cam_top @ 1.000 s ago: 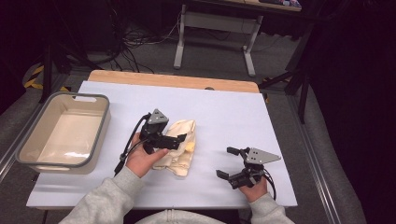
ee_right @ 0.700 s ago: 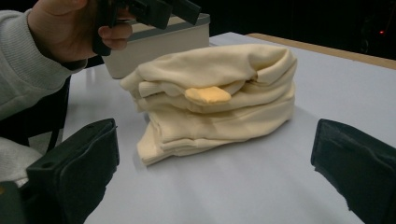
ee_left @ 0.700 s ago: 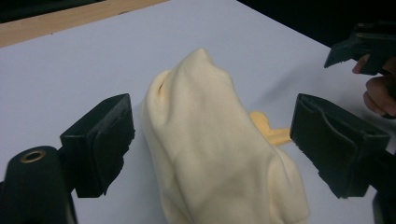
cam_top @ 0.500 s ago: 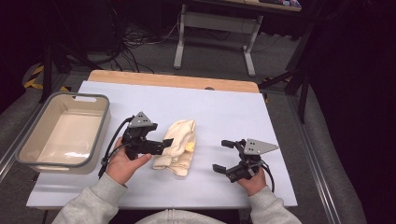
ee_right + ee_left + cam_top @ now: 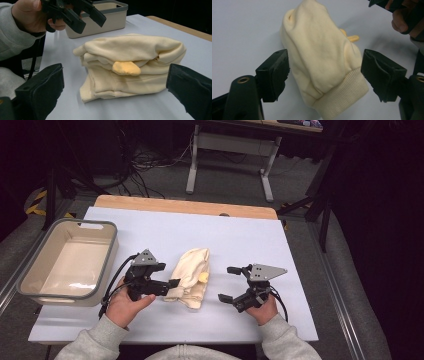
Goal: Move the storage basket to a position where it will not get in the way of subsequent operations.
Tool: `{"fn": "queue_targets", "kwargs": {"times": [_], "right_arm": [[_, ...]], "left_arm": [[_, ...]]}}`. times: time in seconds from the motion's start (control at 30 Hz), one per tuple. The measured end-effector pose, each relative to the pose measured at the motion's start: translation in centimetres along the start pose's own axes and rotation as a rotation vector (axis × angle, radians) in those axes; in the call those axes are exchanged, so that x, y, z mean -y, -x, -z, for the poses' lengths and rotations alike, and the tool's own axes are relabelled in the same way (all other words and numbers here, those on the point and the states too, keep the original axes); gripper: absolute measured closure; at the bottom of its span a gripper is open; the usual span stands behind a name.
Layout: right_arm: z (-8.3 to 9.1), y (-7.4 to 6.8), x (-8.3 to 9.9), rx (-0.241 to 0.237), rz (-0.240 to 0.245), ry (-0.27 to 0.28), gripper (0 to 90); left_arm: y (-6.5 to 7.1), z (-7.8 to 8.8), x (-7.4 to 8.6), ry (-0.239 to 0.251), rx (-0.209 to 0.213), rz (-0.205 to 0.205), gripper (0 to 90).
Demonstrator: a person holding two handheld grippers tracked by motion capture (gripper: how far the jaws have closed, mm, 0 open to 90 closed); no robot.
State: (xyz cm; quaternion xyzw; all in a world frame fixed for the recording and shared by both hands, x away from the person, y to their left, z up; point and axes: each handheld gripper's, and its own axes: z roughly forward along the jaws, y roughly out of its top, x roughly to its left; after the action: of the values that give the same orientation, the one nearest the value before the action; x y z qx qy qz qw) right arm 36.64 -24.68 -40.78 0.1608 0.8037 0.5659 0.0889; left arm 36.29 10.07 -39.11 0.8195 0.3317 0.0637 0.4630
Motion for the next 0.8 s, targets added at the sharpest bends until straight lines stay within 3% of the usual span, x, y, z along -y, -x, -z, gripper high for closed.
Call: {"fn": "queue_targets", "kwargs": {"times": [0.2,0.5,0.67,0.7,0.8], "right_arm": [[-0.5,-0.2,0.4,-0.01,-0.019,-0.003,1.9],[-1.4,-0.4,1.3,-0.027,-0.043,-0.021,2.0],[-2.5,-0.4,1.7,-0.012,-0.062,-0.076,5.0],[-2.9,-0.5,1.8,-0.012,-0.068,-0.093,7.8],[-3.6,-0.3,2.0,-0.017,-0.109,-0.115,12.3]], "left_arm": [[0.4,-1.5,0.3,-0.108,0.037,-0.035,19.9],[0.5,-3.8,1.0,-0.197,0.033,-0.043,21.9],[0.3,-3.5,1.0,-0.203,0.011,-0.071,45.4],[0.3,-3.4,1.0,-0.197,0.013,-0.067,52.0],[-0.2,-2.9,0.9,-0.197,0.033,-0.037,59.6]]}}
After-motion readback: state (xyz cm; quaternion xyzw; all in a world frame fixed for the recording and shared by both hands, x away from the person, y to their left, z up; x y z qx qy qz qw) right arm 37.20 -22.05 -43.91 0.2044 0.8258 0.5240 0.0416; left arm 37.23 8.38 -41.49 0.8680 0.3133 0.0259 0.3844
